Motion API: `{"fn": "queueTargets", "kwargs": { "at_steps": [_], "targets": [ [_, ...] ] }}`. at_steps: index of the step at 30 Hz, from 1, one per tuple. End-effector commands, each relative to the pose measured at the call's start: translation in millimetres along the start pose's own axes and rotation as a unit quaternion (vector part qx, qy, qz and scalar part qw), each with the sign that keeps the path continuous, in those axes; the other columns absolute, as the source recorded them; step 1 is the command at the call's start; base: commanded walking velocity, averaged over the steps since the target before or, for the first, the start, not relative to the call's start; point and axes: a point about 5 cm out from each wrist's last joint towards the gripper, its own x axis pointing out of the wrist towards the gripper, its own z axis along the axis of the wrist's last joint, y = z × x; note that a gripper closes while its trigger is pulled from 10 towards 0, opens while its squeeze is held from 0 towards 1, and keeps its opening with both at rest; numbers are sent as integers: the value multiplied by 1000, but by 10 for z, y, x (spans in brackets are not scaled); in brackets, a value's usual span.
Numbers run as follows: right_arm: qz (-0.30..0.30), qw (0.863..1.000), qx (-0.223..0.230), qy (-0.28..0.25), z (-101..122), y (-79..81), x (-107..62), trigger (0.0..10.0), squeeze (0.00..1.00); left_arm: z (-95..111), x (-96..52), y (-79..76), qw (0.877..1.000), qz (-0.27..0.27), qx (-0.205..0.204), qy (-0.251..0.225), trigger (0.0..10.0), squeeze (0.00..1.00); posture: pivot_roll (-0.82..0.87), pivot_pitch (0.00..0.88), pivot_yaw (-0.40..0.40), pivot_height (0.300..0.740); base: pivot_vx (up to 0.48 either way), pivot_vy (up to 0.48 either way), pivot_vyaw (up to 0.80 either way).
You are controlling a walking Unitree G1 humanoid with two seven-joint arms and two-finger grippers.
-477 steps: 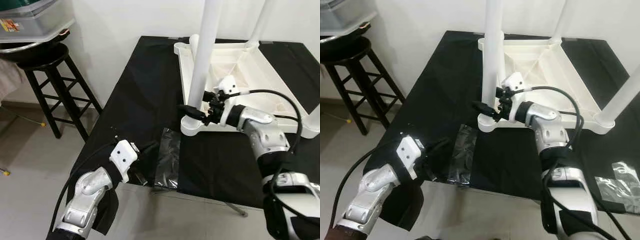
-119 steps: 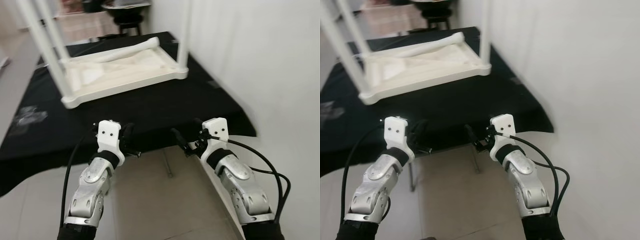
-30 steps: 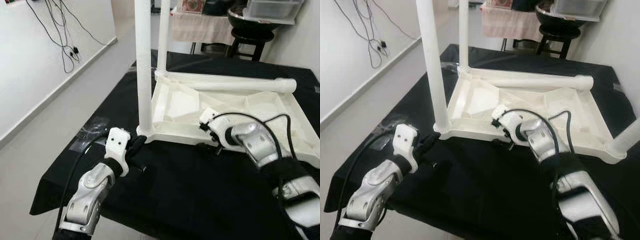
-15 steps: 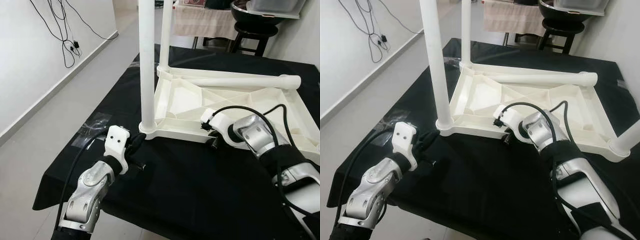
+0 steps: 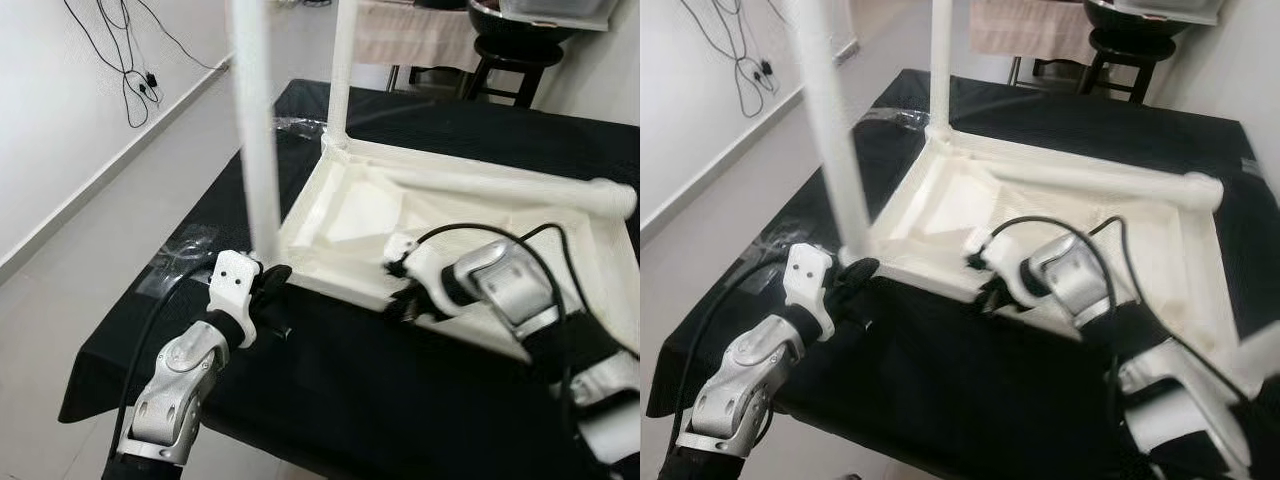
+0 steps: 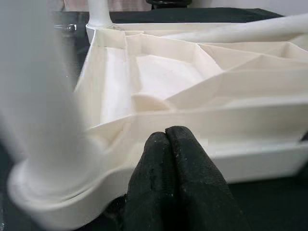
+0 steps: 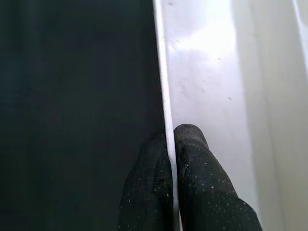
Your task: Building children table
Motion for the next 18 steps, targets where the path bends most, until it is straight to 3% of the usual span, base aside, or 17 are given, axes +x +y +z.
{"fn": "queueTargets", "kwargs": {
  "at_steps": [1,3,7,8,9,14,15,16,18],
  "targets": [
    [25,999,21,-32,108,126,54,0,0,-9,-23,1,1000,1,2,5,10000,0,41,115,-18,740,0,0,0],
    [-11,998,49,-44,195,172,204,0,0,-7,-23,2,1000,1,3,5,10000,0,41,115,-18,740,0,0,0],
    [-80,992,78,-54,248,98,297,0,0,-7,-23,2,1000,2,3,5,10000,0,41,115,-18,740,0,0,0],
    [-170,976,119,-73,300,-35,343,0,0,-6,-20,0,1000,1,3,5,10000,0,41,113,-18,740,0,0,0],
    [-198,967,135,-81,323,-59,353,0,0,-7,-19,-2,1000,1,3,5,10000,0,40,111,-19,740,0,0,0],
    [-237,952,161,-105,378,-83,342,0,0,-9,-16,-7,1000,1,3,5,10000,0,44,109,-24,740,0,0,0],
    [-257,943,174,-120,412,-108,329,0,0,-9,-14,-10,1000,1,3,5,10000,0,45,108,-24,740,0,0,0],
    [-297,924,195,-140,476,-161,290,0,0,-11,-14,-16,1000,2,3,5,10000,0,48,105,-27,740,0,0,0],
    [-297,924,195,-140,476,-161,290,0,0,-11,-14,-16,1000,2,3,5,10000,0,48,105,-27,740,0,0,0]
  ]
}}
